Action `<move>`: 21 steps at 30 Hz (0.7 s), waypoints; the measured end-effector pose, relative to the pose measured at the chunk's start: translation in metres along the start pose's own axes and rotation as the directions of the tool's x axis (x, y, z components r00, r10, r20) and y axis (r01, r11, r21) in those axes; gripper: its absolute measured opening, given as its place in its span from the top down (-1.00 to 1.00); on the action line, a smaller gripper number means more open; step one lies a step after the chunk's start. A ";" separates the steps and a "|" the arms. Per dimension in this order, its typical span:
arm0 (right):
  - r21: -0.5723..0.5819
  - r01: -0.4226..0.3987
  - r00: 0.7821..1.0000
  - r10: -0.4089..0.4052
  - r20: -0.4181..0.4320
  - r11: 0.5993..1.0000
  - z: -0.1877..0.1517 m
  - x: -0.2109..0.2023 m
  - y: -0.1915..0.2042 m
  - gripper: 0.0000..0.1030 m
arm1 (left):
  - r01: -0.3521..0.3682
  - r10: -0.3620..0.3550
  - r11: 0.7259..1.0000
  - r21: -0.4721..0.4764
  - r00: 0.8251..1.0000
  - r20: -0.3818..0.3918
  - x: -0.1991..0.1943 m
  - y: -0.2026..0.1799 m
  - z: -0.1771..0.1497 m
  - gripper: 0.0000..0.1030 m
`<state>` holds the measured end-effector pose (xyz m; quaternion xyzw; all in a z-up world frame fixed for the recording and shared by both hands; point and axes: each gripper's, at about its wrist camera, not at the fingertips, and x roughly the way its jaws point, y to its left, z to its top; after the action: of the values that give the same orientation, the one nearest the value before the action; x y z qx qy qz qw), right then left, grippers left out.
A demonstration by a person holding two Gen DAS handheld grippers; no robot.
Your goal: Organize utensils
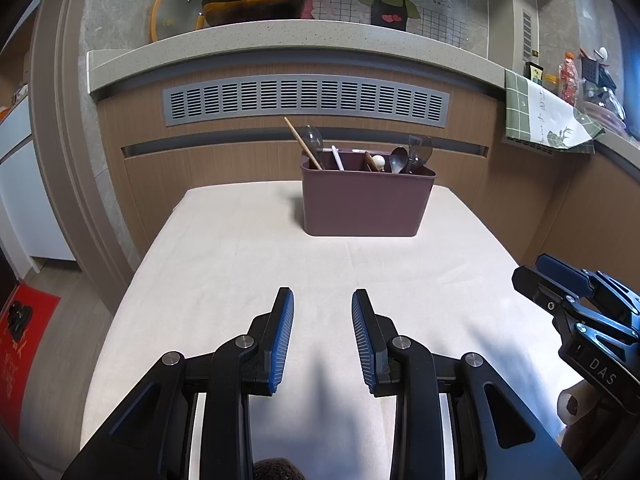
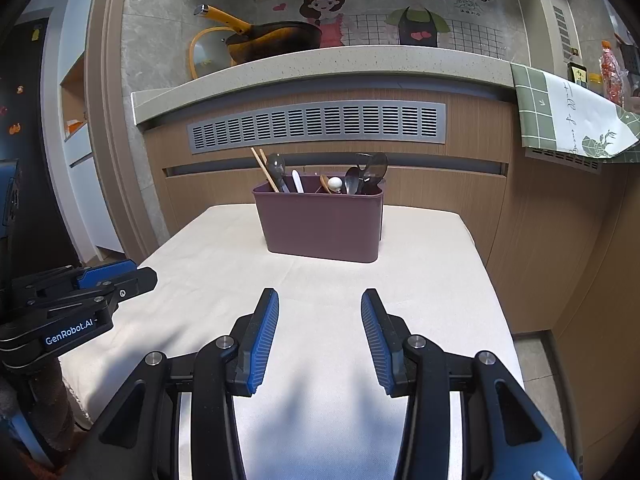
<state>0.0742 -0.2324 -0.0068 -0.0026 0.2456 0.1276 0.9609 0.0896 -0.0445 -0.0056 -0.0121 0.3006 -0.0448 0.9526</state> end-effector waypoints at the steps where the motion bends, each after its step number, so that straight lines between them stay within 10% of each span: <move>1: 0.001 0.000 1.000 0.000 0.000 1.000 0.000 0.000 0.000 0.21 | 0.001 -0.001 1.000 -0.001 1.000 -0.001 0.000 0.000 0.000 0.39; 21: -0.002 0.016 1.000 -0.016 0.011 1.000 0.001 -0.002 0.001 0.21 | 0.001 -0.001 1.000 0.002 1.000 0.010 0.000 0.003 -0.001 0.39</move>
<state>0.0734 -0.2318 -0.0047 -0.0047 0.2402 0.1202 0.9632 0.0896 -0.0418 -0.0065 -0.0115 0.2960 -0.0454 0.9541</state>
